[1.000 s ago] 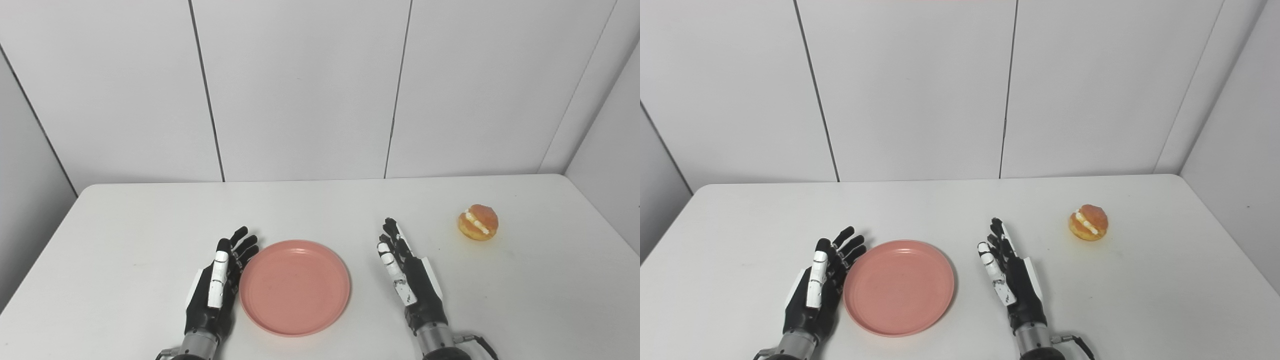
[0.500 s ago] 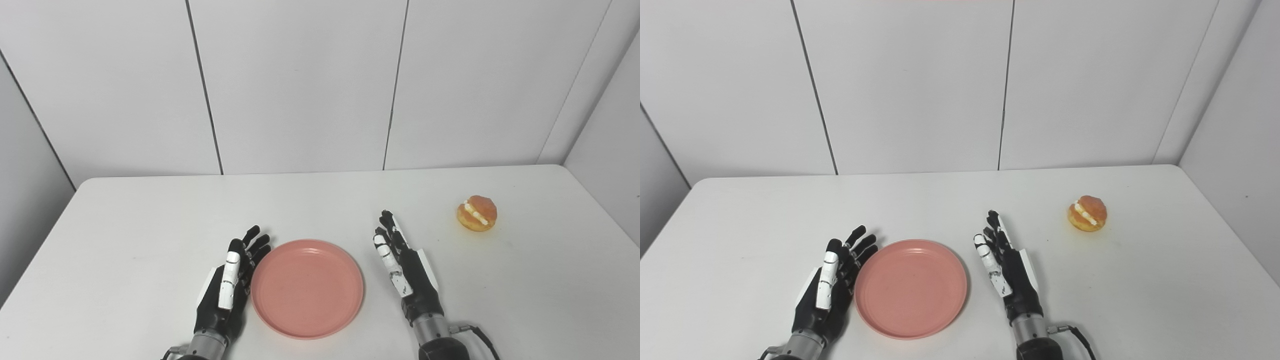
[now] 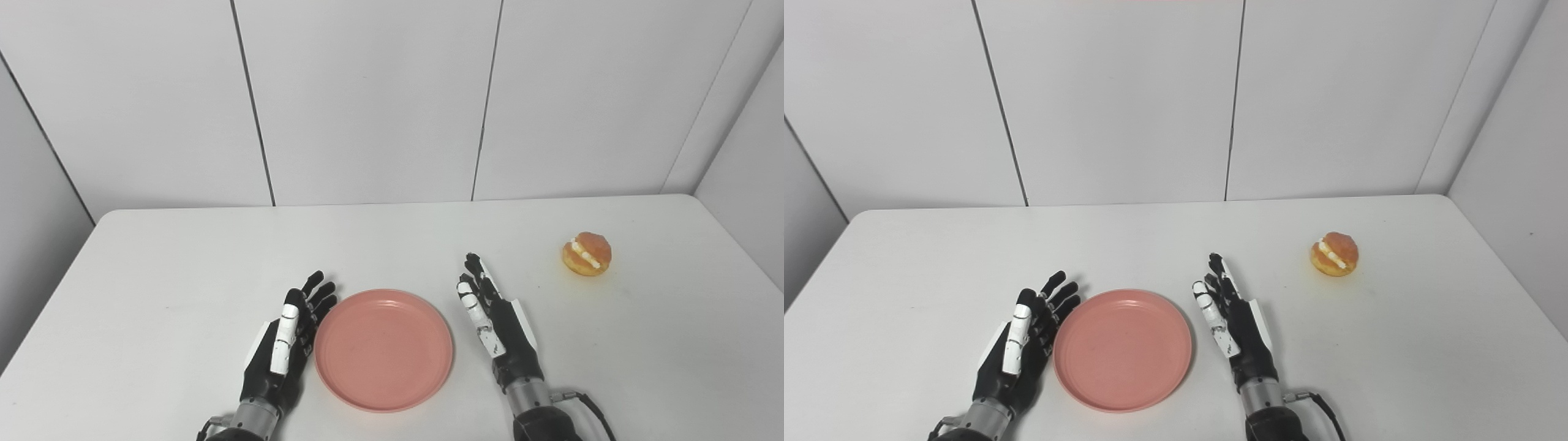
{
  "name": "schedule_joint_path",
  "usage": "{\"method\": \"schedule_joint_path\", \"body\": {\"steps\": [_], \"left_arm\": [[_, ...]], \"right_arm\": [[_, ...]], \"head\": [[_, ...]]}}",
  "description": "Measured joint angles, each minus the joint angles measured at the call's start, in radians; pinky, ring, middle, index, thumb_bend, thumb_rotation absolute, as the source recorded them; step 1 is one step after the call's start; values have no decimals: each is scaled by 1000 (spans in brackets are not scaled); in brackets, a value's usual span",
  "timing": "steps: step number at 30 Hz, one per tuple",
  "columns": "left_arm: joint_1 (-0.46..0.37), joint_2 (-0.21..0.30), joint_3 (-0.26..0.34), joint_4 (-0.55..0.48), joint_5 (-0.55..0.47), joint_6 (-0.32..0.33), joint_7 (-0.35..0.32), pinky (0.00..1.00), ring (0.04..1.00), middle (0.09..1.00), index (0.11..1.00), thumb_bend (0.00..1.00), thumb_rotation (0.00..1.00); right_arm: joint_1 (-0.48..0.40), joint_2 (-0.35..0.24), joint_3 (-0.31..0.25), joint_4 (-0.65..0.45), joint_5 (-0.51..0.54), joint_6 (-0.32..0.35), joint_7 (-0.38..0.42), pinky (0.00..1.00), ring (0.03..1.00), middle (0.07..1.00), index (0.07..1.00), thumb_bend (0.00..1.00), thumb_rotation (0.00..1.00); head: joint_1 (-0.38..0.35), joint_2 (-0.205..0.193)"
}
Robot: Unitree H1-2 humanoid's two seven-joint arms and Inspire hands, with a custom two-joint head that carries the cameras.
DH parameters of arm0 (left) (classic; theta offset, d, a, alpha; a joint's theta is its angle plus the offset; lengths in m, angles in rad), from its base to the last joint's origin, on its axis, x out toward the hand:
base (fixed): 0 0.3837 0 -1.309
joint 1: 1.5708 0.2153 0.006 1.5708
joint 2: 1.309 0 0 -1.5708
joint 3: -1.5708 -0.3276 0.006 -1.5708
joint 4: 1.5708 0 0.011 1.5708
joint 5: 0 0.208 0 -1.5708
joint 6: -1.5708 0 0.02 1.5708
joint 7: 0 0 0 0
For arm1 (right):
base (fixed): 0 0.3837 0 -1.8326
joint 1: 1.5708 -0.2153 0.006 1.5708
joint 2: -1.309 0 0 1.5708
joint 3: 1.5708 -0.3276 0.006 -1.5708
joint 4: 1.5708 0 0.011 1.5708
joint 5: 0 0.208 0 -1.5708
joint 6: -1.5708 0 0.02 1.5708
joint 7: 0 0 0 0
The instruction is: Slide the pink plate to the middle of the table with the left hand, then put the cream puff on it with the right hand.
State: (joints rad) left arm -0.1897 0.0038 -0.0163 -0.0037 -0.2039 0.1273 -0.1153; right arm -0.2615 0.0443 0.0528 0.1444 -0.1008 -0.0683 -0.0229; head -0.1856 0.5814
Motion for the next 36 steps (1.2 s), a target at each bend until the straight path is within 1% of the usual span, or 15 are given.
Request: {"method": "schedule_joint_path", "body": {"steps": [2,6,11,16,19,20,21,24,26,29,31,33,34,35,36], "left_arm": [[-9,-11,19,21,11,-27,13,979,971,962,949,628,957],[-22,-12,32,55,33,-72,28,974,979,977,951,662,913],[-22,-18,33,88,77,-146,53,988,998,998,992,639,937],[-22,-19,32,100,89,-170,60,985,1000,993,985,635,931],[-22,-23,31,102,106,-175,74,993,999,990,977,661,930],[-22,-23,31,103,110,-175,77,997,1000,996,985,649,947],[-22,-23,29,103,112,-176,77,1000,1000,998,974,611,946],[-22,-24,27,103,109,-177,76,1000,1000,1000,978,590,949],[-23,-23,26,104,109,-177,75,1000,1000,1000,992,596,975],[-25,-20,21,104,109,-177,71,1000,1000,1000,995,588,993],[-25,-18,17,103,111,-175,71,1000,1000,999,990,585,976],[-25,-17,18,103,109,-173,70,1000,1000,1000,996,582,964],[-25,-16,20,103,106,-173,67,1000,1000,1000,997,580,957],[-25,-16,21,103,101,-173,65,1000,1000,1000,998,582,964],[-25,-16,21,103,98,-173,64,1000,1000,1000,998,583,967]], "right_arm": [[0,0,0,-1,-2,3,-1,910,938,963,957,573,866],[4,0,-4,-8,14,13,1,927,945,970,964,555,854],[4,-6,-7,-10,42,21,9,948,958,983,986,585,861],[4,-14,-9,-10,61,22,13,955,961,991,994,584,855],[-8,-20,-20,5,64,21,7,994,990,999,999,651,848],[-15,-21,-24,12,57,21,0,998,996,1000,1000,658,839],[-22,-25,-29,17,49,21,-4,1000,999,1000,1000,626,819],[-48,-45,-50,29,40,8,-19,993,1000,1000,1000,567,800],[-72,-64,-58,42,0,-29,-48,964,983,989,993,548,834],[-102,-108,-55,29,-124,-45,-113,917,948,973,987,548,860],[-120,-140,-56,14,-207,-54,-162,914,946,973,986,558,837],[-141,-171,-60,3,-256,-55,-192,925,960,980,991,564,771],[-148,-184,-63,-2,-269,-55,-198,927,964,982,992,566,754],[-153,-194,-66,-8,-280,-54,-200,911,956,973,982,598,693],[-157,-202,-68,-15,-286,-53,-201,905,953,970,979,608,672]], "head": [[2,5],[11,12],[12,12],[14,14],[9,14],[-3,17],[-3,17],[-34,28],[-34,28],[-67,32],[-67,32],[-92,35],[-92,35],[-101,35],[-101,35]]}}
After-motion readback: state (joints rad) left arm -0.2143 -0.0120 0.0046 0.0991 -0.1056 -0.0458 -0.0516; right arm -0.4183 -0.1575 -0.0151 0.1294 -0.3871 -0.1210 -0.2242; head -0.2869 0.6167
